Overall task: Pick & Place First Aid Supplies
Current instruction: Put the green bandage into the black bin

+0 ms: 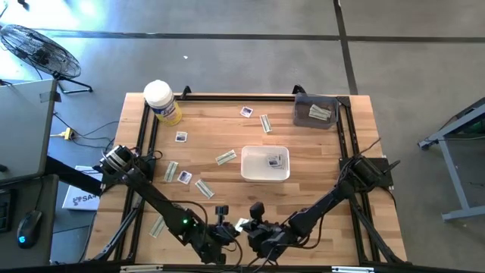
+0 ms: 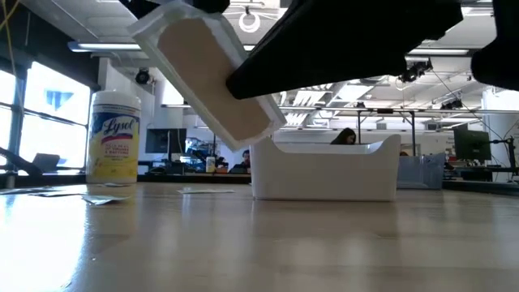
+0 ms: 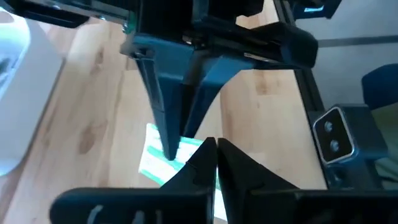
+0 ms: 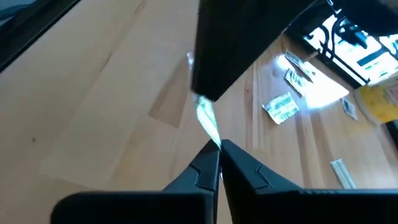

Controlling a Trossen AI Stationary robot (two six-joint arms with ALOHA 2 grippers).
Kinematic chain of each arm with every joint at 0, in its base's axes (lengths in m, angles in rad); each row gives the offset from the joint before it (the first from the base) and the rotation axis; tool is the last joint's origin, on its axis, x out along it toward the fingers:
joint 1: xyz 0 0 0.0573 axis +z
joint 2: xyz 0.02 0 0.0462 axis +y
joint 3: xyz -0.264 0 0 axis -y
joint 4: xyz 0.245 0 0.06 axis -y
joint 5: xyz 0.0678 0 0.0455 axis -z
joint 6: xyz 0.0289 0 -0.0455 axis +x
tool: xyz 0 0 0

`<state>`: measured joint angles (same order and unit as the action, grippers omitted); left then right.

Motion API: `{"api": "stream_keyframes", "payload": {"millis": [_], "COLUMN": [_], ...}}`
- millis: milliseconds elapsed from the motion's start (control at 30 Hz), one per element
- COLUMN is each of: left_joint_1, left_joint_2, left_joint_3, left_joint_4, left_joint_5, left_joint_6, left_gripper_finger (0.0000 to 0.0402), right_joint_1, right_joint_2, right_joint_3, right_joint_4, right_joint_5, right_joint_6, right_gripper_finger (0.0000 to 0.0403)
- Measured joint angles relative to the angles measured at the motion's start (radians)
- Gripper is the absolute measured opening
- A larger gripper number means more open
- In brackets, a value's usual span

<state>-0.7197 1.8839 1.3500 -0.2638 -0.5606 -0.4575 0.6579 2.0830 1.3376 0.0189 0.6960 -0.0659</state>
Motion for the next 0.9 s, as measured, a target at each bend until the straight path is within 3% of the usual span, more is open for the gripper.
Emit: {"api": "stream_keyframes", "payload": {"millis": [200, 333, 667, 900], "left_joint_1": [0.000, -0.029, -0.086, -0.028], "left_joint_2": [-0.060, -0.134, -0.216, -0.216], "left_joint_3": [0.000, 0.000, -0.007, -0.007], "left_joint_4": [-0.023, -0.173, -0.590, -0.645], "left_joint_5": [0.003, -0.070, -0.398, -0.466], "left_joint_6": [0.030, 0.052, -0.192, -0.217], "left_gripper_finger": [0.0069, 0.0099, 0.0103, 0.0104], "right_joint_1": [-0.008, -0.017, -0.125, -0.363], "right_joint_2": [-0.006, -0.062, -0.354, -0.509], "right_joint_3": [0.000, 0.000, 0.000, 0.000], "right_joint_4": [-0.032, -0.182, -0.721, -1.058], "right_joint_5": [-0.022, -0.026, 0.010, -0.001], "right_joint_6": [0.045, 0.171, 0.511, 0.562], "right_gripper_finger": [0.0003, 0.0002, 0.0001, 0.0001]}}
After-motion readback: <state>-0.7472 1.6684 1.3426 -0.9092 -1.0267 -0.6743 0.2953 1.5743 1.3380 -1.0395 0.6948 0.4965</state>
